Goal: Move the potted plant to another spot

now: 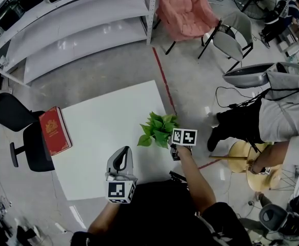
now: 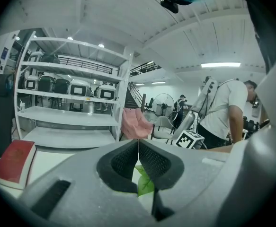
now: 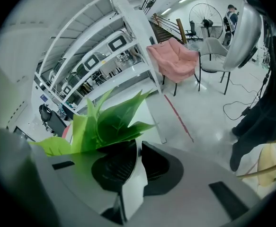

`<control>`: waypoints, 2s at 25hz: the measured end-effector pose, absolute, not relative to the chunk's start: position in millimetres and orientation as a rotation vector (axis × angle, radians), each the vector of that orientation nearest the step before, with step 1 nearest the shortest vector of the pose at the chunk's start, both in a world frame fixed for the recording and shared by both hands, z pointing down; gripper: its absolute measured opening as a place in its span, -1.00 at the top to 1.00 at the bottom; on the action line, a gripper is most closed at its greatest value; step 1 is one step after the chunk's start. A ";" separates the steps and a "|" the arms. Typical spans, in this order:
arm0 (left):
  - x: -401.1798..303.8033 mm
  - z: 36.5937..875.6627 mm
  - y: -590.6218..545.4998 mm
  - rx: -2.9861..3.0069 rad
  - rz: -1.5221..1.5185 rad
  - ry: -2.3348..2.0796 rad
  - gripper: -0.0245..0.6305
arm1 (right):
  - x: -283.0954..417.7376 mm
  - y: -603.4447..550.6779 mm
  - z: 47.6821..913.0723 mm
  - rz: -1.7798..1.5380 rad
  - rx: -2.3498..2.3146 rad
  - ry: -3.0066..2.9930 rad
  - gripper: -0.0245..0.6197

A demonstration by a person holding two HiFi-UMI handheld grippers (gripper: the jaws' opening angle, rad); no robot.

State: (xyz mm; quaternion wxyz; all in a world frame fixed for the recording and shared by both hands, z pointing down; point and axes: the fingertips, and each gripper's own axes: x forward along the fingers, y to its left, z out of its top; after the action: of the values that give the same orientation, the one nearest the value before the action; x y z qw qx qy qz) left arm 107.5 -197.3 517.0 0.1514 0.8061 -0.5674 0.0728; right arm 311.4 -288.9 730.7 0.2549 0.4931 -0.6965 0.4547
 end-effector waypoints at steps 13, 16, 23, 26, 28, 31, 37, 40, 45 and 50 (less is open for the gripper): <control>99.6 515.1 -192.2 2.307 0.207 -1.630 0.87 | 310.8 -289.1 725.0 1.265 1.427 -1.913 0.70; 97.8 515.0 -190.0 2.326 0.208 -1.621 0.87 | 311.1 -289.3 721.9 1.257 1.456 -1.918 0.65; 94.4 511.4 -185.5 2.341 0.226 -1.599 0.87 | 319.5 -286.0 704.9 1.254 1.533 -1.932 0.63; 94.0 508.8 -182.8 2.355 0.229 -1.583 0.87 | 323.4 -281.9 696.4 1.249 1.571 -1.933 0.63; 94.2 508.5 -180.4 2.367 0.230 -1.564 0.87 | 326.3 -277.5 689.0 1.237 1.600 -1.937 0.63; 94.5 508.4 -177.4 2.381 0.230 -1.536 0.87 | 331.0 -269.6 673.9 1.208 1.649 -1.948 0.62; 95.3 500.6 -170.1 2.448 0.212 -1.450 0.86 | 336.1 -243.5 626.8 1.061 1.770 -1.995 0.62; 91.8 490.7 -168.2 2.486 0.185 -1.429 0.86 | 330.6 -224.9 603.8 0.984 1.822 -2.023 0.62; 83.5 480.6 -159.6 2.530 0.153 -1.371 0.87 | 304.9 -187.5 570.4 0.895 1.871 -2.065 0.71; 75.9 467.8 -146.9 2.561 0.128 -1.343 0.86 | 273.1 -150.2 543.0 0.839 1.888 -2.102 0.84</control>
State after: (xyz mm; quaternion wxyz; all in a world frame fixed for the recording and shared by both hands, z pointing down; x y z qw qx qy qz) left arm 75.9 -146.9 467.8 0.1230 0.8781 -0.4603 0.0439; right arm 273.1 -150.2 543.0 0.0969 0.6376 -0.7098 0.2833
